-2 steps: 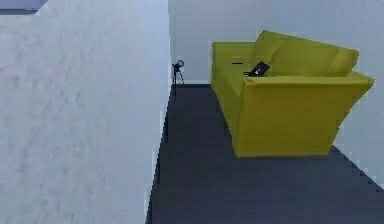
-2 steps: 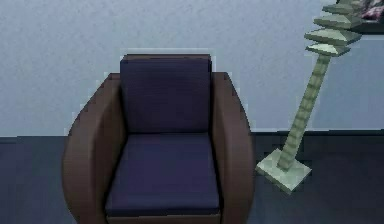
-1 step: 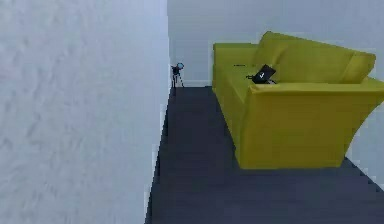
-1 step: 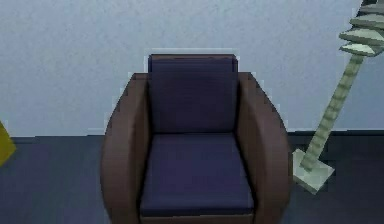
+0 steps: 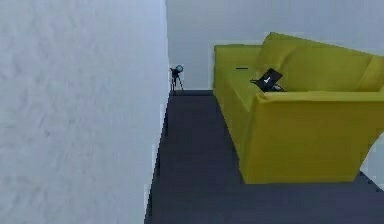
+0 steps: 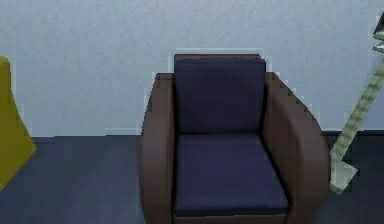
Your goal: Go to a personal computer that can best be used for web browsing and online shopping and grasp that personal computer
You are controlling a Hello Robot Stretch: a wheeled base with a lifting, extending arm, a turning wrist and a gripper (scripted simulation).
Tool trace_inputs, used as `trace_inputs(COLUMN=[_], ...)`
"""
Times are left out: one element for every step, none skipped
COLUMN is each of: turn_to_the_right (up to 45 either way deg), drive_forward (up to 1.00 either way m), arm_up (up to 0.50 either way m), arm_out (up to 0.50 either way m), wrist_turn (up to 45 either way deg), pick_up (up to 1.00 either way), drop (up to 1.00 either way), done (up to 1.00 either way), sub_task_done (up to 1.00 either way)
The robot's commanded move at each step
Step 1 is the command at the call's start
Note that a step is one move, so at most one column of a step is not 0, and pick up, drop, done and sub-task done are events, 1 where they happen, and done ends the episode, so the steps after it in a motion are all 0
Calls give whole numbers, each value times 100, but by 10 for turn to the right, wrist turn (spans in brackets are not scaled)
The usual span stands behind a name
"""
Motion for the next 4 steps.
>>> trace_inputs(turn_to_the_right=[450,420,0,-450], drive_forward=[0,0,10,0], arm_up=[0,0,0,0], arm_out=[0,0,0,0], wrist_turn=[0,0,0,0], pick_up=[0,0,0,0], drop=[0,0,0,0], done=[0,0,0,0], sub_task_done=[0,0,0,0])
